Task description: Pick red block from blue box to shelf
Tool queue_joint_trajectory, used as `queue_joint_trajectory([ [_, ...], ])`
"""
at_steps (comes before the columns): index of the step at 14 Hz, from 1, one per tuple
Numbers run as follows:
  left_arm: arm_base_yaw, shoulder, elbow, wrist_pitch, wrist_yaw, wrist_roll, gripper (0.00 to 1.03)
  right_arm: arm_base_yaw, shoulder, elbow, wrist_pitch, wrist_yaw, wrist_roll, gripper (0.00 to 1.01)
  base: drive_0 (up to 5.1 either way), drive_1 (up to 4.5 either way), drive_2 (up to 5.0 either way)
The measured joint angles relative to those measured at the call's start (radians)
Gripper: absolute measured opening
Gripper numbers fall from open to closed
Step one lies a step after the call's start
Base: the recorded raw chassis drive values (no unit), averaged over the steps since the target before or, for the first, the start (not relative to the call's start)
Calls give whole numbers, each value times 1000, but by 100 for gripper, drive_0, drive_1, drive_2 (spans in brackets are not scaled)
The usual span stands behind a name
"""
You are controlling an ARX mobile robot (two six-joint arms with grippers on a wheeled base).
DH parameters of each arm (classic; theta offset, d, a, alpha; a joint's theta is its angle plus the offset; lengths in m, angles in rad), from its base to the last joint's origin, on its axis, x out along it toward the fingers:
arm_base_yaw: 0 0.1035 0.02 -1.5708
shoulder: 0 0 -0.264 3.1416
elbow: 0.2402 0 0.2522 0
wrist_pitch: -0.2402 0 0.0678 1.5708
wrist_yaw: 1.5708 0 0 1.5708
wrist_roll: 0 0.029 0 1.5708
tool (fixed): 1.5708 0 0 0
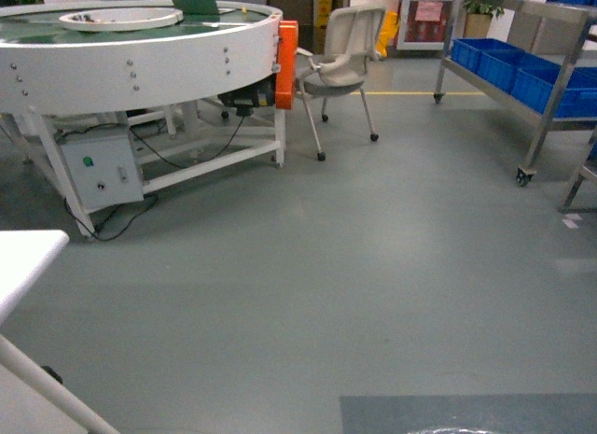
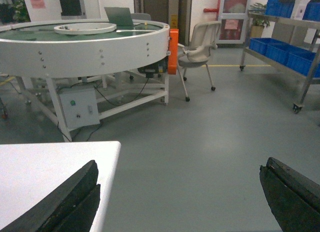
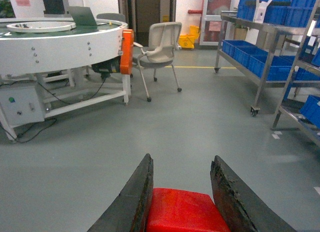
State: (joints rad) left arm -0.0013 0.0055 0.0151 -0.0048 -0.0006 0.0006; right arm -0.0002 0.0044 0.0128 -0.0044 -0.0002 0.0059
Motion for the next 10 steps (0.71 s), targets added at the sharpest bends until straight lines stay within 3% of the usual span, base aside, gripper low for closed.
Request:
queue_joint_trajectory([
  [10, 1, 0, 0, 0, 0, 0, 98, 0, 0, 0, 0, 0, 0, 28, 0, 0, 0],
])
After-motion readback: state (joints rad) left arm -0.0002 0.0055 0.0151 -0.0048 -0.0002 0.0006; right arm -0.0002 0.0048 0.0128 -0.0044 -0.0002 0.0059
